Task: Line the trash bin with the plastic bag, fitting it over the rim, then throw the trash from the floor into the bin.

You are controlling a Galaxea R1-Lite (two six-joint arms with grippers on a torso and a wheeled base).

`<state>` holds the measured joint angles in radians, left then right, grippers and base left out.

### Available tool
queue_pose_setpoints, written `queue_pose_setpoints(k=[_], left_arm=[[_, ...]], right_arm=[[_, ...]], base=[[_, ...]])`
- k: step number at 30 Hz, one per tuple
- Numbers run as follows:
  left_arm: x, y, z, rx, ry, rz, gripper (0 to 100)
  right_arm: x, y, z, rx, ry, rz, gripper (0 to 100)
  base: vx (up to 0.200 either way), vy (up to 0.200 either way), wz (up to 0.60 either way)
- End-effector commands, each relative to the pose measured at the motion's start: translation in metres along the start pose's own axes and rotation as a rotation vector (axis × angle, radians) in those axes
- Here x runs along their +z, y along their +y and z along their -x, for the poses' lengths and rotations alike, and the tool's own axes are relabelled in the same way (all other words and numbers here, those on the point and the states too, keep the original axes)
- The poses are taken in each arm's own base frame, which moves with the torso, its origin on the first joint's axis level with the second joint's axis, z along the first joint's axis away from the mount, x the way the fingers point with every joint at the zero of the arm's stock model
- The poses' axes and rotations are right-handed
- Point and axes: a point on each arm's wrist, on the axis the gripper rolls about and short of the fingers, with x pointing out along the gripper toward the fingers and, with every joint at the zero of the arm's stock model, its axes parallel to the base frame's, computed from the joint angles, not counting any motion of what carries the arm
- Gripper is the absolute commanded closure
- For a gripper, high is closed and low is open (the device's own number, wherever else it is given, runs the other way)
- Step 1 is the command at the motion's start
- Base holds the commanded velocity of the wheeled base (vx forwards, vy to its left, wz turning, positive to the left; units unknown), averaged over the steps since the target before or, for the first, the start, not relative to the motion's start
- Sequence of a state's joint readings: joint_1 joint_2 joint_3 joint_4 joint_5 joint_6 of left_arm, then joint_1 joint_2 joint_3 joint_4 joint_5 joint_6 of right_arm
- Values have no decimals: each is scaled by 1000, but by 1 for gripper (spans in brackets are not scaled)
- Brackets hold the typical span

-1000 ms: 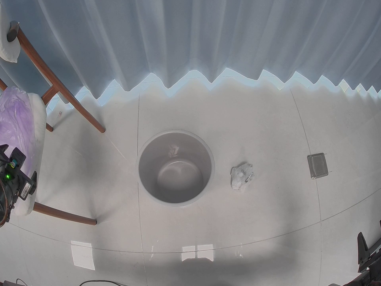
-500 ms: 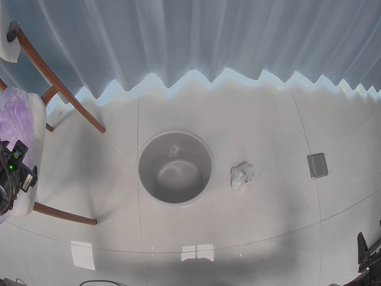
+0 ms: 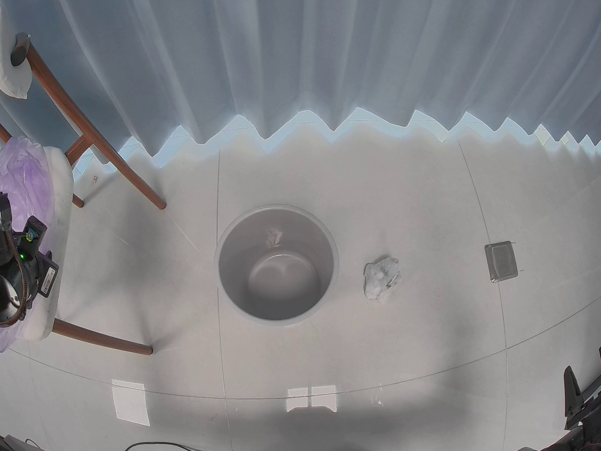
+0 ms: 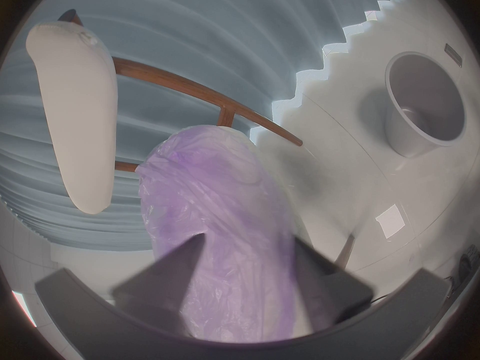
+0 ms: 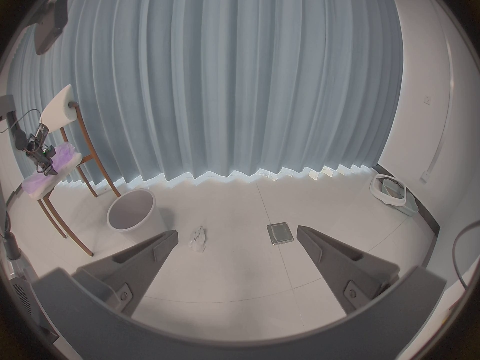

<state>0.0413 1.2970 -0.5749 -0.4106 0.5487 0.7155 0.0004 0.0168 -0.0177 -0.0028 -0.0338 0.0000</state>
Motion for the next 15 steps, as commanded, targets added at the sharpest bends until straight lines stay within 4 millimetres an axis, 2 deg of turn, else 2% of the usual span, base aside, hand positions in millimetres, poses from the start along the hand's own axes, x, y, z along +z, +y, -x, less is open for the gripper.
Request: queue_pose_setpoints(k=[1, 7, 11, 15], left_arm=[[0, 0, 0, -1, -1, 12, 100], [-6, -2, 6, -9, 2, 92, 100], [-8, -1, 19, -35, -50, 219, 100], [-4, 7, 33, -230, -237, 381, 100]], right_arm=[[-5, 0, 0, 1, 2, 0, 0], [-5, 0, 0, 1, 2, 0, 0], [-5, 0, 0, 1, 2, 0, 0], [-5, 0, 0, 1, 2, 0, 0]], base=[[0, 0, 0], [0, 0, 0], [0, 0, 0], [0, 0, 0]])
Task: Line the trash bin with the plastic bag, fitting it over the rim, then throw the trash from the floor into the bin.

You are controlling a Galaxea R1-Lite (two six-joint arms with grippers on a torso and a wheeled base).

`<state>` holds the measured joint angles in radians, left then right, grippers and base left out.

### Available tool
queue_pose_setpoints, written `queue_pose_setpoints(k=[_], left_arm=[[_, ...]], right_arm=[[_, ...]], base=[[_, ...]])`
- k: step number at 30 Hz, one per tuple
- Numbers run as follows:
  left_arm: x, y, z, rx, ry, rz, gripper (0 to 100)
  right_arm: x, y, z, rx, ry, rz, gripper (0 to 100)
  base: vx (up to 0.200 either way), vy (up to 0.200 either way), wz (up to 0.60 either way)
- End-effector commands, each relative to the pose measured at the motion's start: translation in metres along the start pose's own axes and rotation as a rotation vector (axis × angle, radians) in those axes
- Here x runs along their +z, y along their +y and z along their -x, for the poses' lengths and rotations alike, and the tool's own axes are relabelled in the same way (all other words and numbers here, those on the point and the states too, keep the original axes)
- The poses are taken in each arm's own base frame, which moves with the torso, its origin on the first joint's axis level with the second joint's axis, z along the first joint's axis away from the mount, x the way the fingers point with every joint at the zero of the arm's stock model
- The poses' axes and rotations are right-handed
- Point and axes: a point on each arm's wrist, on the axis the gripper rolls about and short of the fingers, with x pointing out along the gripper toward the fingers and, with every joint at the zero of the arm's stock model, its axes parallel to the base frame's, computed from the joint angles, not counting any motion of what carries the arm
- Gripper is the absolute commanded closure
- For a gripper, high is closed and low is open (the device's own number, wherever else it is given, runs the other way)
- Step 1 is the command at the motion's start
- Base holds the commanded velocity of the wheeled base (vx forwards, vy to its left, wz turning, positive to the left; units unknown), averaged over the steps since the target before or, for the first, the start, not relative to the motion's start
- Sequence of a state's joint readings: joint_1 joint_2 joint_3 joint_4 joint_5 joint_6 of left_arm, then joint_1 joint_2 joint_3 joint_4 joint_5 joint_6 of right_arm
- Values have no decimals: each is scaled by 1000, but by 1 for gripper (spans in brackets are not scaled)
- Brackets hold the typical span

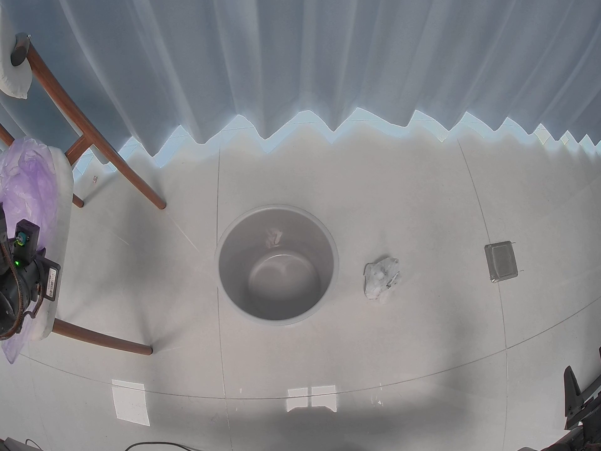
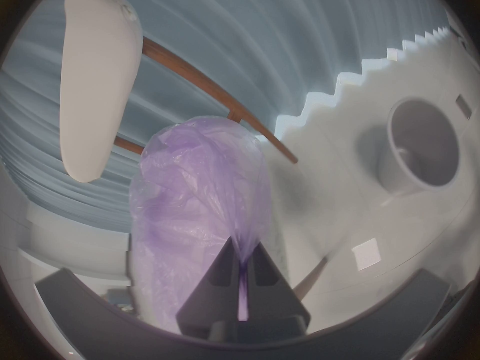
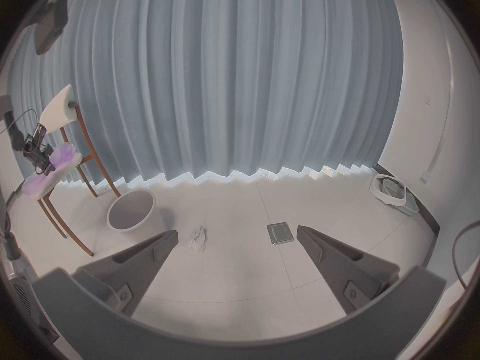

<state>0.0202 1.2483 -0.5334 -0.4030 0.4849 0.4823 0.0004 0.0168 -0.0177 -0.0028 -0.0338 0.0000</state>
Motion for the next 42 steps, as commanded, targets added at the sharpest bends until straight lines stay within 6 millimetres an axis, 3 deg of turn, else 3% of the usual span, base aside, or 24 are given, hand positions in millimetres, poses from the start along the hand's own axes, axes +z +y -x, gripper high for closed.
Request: queue_pose_setpoints(k=[1, 2, 3, 8, 14, 22, 29, 37, 42], left_arm=[[6, 9, 23, -196, -185, 170, 100], [6, 9, 23, -196, -185, 170, 100], [8, 9, 34, -378, -274, 297, 100], [8, 13, 50, -712, -366, 499, 100], [15, 25, 76, -901, -410, 719, 100], [22, 11, 109, -1296, -368, 855, 100], [35, 7, 135, -1581, -472, 842, 100], [50, -22, 121, -1609, -398, 788, 100], [64, -35, 111, -1612, -450, 797, 100]], right_arm=[[-5, 0, 0, 1, 2, 2, 0], [-5, 0, 0, 1, 2, 2, 0], [-5, 0, 0, 1, 2, 0, 0], [-5, 0, 0, 1, 2, 0, 0], [-5, 0, 0, 1, 2, 2, 0], [-5, 0, 0, 1, 2, 0, 0], [-5, 0, 0, 0, 2, 0, 0], [-5, 0, 0, 1, 2, 0, 0], [-5, 0, 0, 1, 2, 2, 0]], base=[[0, 0, 0], [0, 0, 0], [0, 0, 0], [0, 0, 0], [0, 0, 0], [0, 0, 0], [0, 0, 0], [0, 0, 0], [0, 0, 0]])
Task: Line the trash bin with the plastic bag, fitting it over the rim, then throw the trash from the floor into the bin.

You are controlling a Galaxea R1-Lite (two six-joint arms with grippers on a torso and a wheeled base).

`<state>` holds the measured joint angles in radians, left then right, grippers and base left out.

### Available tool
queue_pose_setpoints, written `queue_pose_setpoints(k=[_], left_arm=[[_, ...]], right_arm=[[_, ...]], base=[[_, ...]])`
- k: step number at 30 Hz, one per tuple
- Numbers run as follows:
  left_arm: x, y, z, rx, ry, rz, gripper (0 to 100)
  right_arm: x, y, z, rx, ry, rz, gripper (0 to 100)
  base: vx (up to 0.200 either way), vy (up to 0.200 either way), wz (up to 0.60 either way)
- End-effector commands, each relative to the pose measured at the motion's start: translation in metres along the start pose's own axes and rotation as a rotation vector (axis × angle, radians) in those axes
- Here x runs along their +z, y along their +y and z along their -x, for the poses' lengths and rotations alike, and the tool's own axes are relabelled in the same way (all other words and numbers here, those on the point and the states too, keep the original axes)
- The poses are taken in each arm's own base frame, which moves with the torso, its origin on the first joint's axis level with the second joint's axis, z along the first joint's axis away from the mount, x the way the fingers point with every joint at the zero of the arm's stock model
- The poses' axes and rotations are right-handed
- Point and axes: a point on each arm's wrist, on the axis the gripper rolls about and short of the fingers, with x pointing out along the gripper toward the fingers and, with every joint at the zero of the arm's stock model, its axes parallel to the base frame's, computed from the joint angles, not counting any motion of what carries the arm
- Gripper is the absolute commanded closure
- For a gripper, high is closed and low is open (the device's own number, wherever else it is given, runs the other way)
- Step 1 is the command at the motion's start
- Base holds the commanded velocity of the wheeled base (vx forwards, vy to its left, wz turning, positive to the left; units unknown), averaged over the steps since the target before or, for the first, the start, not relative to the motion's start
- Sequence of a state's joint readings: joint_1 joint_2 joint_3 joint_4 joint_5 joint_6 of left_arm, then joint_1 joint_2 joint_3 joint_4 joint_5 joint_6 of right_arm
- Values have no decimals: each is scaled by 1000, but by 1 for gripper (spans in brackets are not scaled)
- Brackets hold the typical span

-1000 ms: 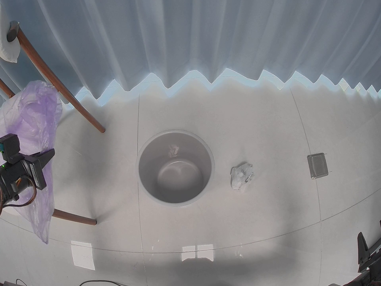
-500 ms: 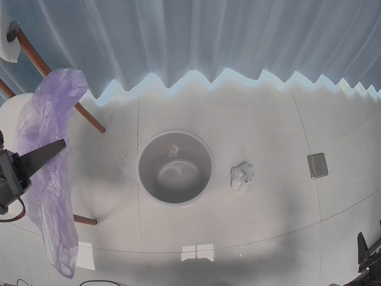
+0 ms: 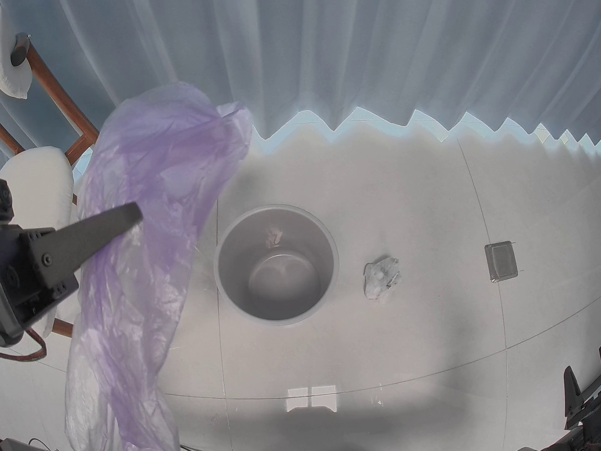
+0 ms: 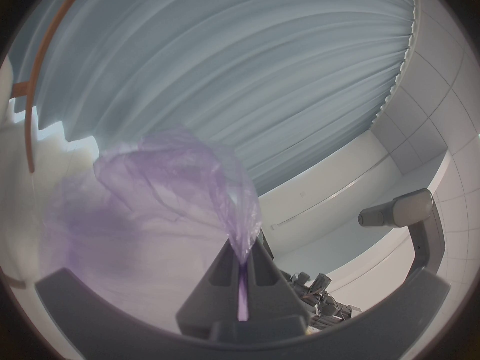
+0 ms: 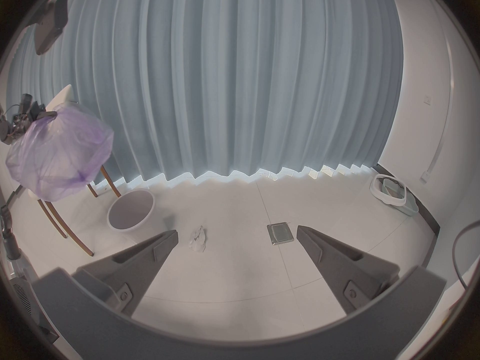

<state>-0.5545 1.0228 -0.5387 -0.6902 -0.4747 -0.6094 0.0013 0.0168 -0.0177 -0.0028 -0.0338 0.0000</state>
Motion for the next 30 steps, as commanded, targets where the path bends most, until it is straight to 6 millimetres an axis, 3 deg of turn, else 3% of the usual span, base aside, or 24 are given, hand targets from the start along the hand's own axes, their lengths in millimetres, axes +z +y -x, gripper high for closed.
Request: queue_pose_setpoints(k=[1, 4, 12, 18, 30], left_arm=[[-1, 21, -31, -6, -6, -7, 100], [2, 31, -42, -38, -28, -33, 100], [7, 46, -32, -54, 31, -43, 100], [2, 43, -16, -24, 36, -27, 100], [12, 44, -19, 18, -24, -69, 100]], right_arm=[[-5, 0, 0, -1, 2, 0, 0], [-5, 0, 0, -1, 2, 0, 0], [-5, 0, 0, 0, 2, 0, 0], [-5, 0, 0, 0, 2, 0, 0], [-5, 0, 0, -1, 2, 2, 0]], base=[[0, 0, 0], [0, 0, 0], [0, 0, 0], [0, 0, 0], [0, 0, 0]])
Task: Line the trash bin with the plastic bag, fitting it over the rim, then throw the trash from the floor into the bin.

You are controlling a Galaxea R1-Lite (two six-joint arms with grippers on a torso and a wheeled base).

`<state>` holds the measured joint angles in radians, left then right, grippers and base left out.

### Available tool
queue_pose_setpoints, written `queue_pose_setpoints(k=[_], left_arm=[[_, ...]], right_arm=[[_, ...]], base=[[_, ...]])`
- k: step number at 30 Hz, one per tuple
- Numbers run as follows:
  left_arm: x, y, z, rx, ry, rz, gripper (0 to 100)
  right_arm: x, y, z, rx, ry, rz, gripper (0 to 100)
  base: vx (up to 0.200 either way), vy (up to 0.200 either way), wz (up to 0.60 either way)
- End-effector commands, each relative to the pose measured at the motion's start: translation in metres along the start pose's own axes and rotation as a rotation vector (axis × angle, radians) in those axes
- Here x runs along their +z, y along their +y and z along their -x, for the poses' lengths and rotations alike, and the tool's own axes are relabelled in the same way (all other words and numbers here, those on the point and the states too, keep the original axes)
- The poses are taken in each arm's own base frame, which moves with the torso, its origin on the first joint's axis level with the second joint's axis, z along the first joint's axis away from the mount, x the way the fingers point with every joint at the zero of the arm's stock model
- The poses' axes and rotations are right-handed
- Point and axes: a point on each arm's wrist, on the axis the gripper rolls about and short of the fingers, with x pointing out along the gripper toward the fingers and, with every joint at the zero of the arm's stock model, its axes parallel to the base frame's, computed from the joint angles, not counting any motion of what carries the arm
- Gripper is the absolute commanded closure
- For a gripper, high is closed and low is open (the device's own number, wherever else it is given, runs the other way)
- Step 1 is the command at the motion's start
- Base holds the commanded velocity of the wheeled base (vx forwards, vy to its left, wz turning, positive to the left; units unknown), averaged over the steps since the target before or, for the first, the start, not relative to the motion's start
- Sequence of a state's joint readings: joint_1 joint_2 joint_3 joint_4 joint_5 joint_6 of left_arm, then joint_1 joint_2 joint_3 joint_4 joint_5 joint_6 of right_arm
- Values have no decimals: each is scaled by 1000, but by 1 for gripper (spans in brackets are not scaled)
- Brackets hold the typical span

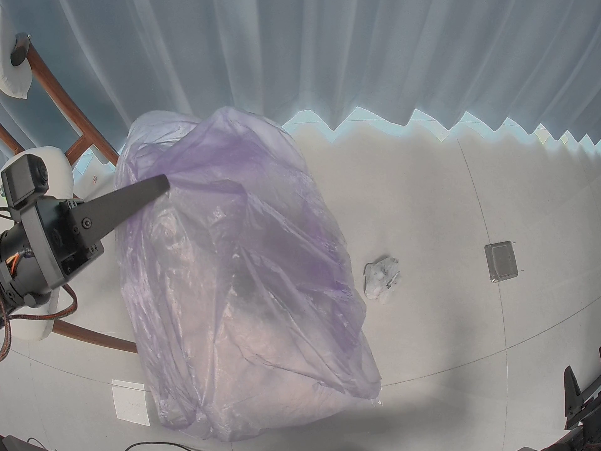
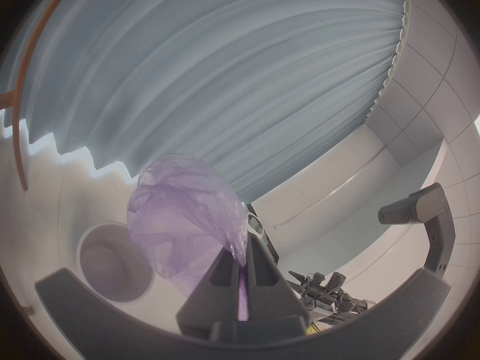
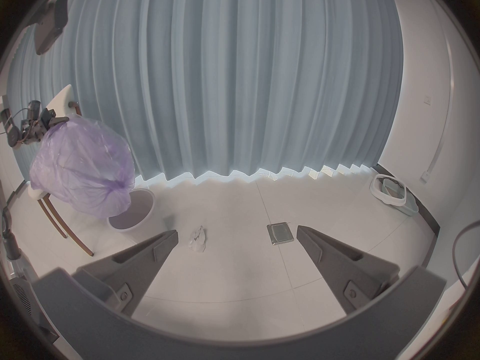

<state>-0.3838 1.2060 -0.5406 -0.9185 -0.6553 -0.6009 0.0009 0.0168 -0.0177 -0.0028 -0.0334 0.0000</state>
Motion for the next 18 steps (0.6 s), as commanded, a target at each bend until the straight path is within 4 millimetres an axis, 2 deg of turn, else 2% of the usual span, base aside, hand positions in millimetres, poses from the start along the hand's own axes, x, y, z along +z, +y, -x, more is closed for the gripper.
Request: queue_pose_setpoints(k=[1, 3, 6, 8, 15, 18], left_arm=[[-2, 5, 5, 58, -10, -1, 100], [-8, 7, 11, 75, 0, -6, 100], [-8, 7, 11, 75, 0, -6, 100], [-5, 1, 18, 74, -23, -34, 100], [-8, 0, 14, 51, -6, -22, 100], [-8, -1, 9, 35, 5, -14, 100]], right_arm=[[-5, 0, 0, 0, 2, 0, 0], [-5, 0, 0, 0, 2, 0, 0], [-5, 0, 0, 0, 2, 0, 0], [-5, 0, 0, 0, 2, 2, 0], [-5, 0, 0, -1, 2, 0, 0], [-5, 0, 0, -1, 2, 2, 0]], base=[[0, 0, 0], [0, 0, 0], [200, 0, 0], [200, 0, 0], [200, 0, 0], [0, 0, 0]])
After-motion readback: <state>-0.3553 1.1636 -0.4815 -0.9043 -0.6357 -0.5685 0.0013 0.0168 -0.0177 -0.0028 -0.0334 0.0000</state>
